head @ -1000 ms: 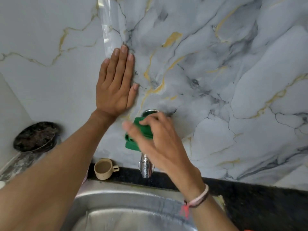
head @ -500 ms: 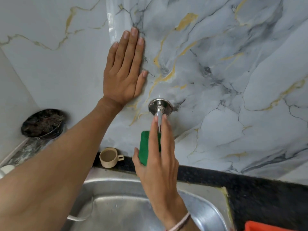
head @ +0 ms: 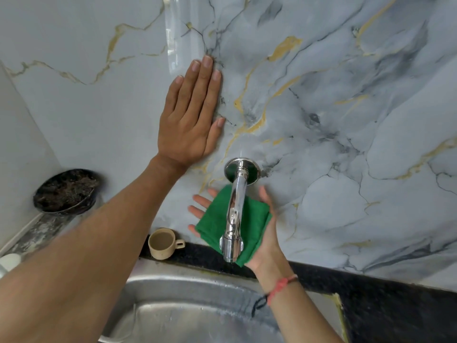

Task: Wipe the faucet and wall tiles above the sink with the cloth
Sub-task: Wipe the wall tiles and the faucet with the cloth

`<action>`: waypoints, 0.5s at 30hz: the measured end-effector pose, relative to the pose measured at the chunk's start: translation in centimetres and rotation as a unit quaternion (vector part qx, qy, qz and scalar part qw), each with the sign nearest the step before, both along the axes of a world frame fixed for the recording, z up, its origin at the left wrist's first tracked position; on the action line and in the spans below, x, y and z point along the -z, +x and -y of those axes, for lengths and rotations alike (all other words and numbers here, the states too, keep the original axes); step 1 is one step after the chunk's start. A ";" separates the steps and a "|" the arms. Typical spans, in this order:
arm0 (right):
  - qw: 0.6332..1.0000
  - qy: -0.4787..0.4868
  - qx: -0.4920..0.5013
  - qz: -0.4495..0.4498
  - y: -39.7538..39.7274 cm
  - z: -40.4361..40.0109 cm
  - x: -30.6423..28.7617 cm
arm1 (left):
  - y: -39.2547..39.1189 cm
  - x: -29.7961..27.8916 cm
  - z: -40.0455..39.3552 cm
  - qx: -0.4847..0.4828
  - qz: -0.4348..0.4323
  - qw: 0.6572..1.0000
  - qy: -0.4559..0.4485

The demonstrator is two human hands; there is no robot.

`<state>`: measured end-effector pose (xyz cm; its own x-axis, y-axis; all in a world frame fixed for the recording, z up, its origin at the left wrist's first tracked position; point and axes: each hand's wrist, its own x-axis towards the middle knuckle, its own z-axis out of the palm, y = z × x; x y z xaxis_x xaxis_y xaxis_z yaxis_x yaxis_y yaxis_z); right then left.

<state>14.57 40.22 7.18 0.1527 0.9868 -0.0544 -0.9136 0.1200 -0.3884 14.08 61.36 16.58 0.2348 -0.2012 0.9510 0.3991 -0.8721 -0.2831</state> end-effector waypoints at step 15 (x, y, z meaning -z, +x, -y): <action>0.950 -0.073 -0.060 0.297 -1.0 2.1 -0.3 | -0.1 0.2 0.0 -0.007 0.000 1.000 0.005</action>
